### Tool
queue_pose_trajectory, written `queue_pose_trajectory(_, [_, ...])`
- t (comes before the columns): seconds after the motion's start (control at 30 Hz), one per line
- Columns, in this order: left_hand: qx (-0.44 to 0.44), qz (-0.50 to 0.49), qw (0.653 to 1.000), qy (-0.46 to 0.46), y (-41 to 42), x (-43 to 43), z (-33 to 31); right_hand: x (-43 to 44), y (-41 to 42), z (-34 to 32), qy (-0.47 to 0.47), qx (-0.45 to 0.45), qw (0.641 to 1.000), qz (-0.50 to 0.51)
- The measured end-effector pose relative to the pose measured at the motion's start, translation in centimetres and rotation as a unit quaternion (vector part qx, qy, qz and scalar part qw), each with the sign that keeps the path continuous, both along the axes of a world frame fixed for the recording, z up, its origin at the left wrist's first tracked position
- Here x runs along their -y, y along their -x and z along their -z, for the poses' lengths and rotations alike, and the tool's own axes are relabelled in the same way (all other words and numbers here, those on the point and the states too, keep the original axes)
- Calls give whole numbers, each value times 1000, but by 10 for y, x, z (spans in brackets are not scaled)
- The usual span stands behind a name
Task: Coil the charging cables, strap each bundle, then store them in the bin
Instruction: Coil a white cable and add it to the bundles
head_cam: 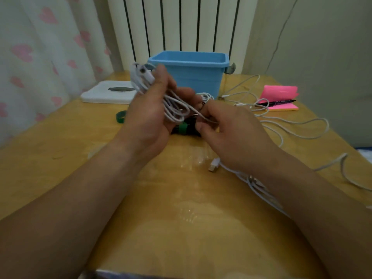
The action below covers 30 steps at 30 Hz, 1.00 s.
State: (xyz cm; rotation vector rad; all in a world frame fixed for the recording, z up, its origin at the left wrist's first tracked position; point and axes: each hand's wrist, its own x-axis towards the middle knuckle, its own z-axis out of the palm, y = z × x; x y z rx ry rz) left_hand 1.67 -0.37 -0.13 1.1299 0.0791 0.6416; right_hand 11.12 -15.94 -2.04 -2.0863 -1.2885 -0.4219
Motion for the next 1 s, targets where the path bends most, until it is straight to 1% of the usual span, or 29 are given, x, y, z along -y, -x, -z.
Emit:
queue_pose_trajectory(0.1, [45, -7, 998, 42, 5, -15, -8, 5, -7, -1, 23, 66, 997, 43])
queue_pose_trajectory(0.17, [43, -31, 997, 50, 11, -27, -14, 11, -15, -3, 41, 91, 992, 80])
queue_pose_trajectory(0.2, [31, -46, 998, 39, 14, -33, -15, 14, -19, -4, 42, 94, 990, 99])
queue_pose_trajectory(0.23, [8, -57, 998, 12, 16, -38, -15, 17, -22, -6, 36, 95, 988, 116])
queue_pose_trajectory(0.3, [-64, -66, 991, -94, 16, -39, -11, 20, -25, -9, 15, 106, 985, 136])
queue_pose_trajectory(0.37, [-138, -54, 967, -205, 11, -29, -3, 20, -24, -10, 2, 120, 983, 138])
queue_pose_trajectory(0.43, [-194, -65, 936, -287, 8, -18, 0, 21, -24, -12, 6, 123, 983, 135])
queue_pose_trajectory(0.5, [-223, -94, 913, -329, 8, -16, 1, 23, -28, -10, 20, 123, 984, 130])
queue_pose_trajectory(0.57, [-234, -98, 900, -354, 11, -18, 0, 23, -31, -8, 24, 109, 987, 114])
queue_pose_trajectory(0.63, [-257, -73, 877, -400, 12, -13, 0, 20, -31, -7, 18, 93, 991, 95])
queue_pose_trajectory(0.73, [-291, -24, 827, -480, 10, 2, 5, 16, -26, -6, -11, 84, 994, 65])
queue_pose_trajectory(0.77, [-289, -10, 815, -502, 8, 6, 7, 15, -25, -6, -25, 77, 995, 56])
queue_pose_trajectory(0.8, [-280, 0, 810, -515, 7, 7, 8, 15, -24, -6, -43, 65, 996, 46])
queue_pose_trajectory(0.9, [-258, -3, 825, -503, 9, 8, 6, 16, -19, -8, -95, 38, 995, 19])
queue_pose_trajectory(0.97, [-234, -3, 854, -465, 10, 5, 6, 16, -17, -11, -115, 40, 993, 11])
queue_pose_trajectory(1.0, [-215, 6, 877, -431, 11, 4, 6, 17, -18, -11, -115, 43, 992, 11])
